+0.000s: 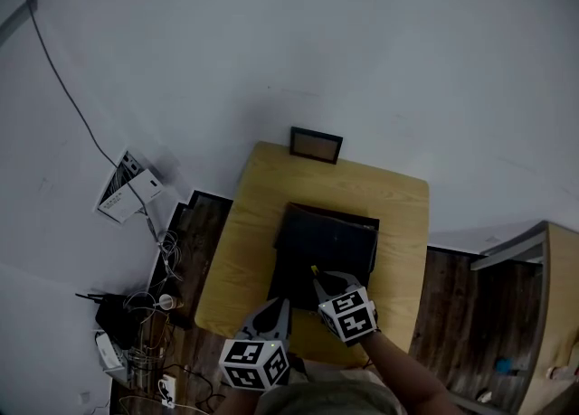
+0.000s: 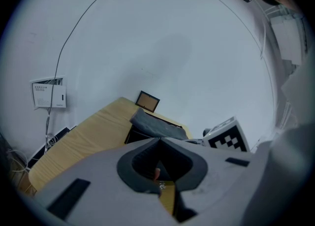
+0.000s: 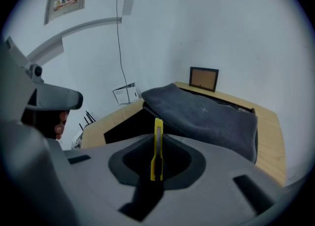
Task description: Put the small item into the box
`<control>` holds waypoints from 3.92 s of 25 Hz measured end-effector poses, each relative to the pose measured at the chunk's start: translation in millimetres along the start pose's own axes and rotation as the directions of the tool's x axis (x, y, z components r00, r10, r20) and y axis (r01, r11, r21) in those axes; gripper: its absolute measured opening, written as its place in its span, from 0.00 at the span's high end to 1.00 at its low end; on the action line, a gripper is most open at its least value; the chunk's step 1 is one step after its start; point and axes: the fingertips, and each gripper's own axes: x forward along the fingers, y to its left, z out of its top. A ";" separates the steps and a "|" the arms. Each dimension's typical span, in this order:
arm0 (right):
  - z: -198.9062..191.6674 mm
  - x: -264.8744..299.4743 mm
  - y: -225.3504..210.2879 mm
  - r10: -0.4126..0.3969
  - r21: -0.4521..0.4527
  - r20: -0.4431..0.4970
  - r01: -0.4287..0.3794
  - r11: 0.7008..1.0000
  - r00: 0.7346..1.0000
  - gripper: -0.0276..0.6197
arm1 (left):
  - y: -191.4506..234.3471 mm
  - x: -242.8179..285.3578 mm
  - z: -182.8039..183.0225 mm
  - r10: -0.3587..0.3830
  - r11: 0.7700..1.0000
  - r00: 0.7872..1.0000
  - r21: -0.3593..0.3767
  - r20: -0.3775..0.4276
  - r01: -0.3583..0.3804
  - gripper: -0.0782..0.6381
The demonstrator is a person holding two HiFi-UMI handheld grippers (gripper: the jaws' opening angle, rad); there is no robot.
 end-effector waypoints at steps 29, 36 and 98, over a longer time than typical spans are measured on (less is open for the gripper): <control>-41.4 45.4 6.3 0.043 -0.007 -0.229 -0.045 0.999 0.973 0.74 | 4.7 -9.1 -1.7 0.021 1.000 1.000 -0.001 0.001 -0.021 0.89; -43.6 32.0 -2.3 -0.044 -0.012 -0.184 0.043 0.999 0.982 0.73 | 2.5 -24.5 -6.7 0.008 1.000 1.000 0.011 0.011 -0.008 0.89; -23.7 -281.6 150.8 -0.181 0.132 0.536 0.130 0.983 0.825 0.96 | -79.4 -190.5 -65.8 -0.147 0.984 0.975 0.127 0.167 0.126 0.89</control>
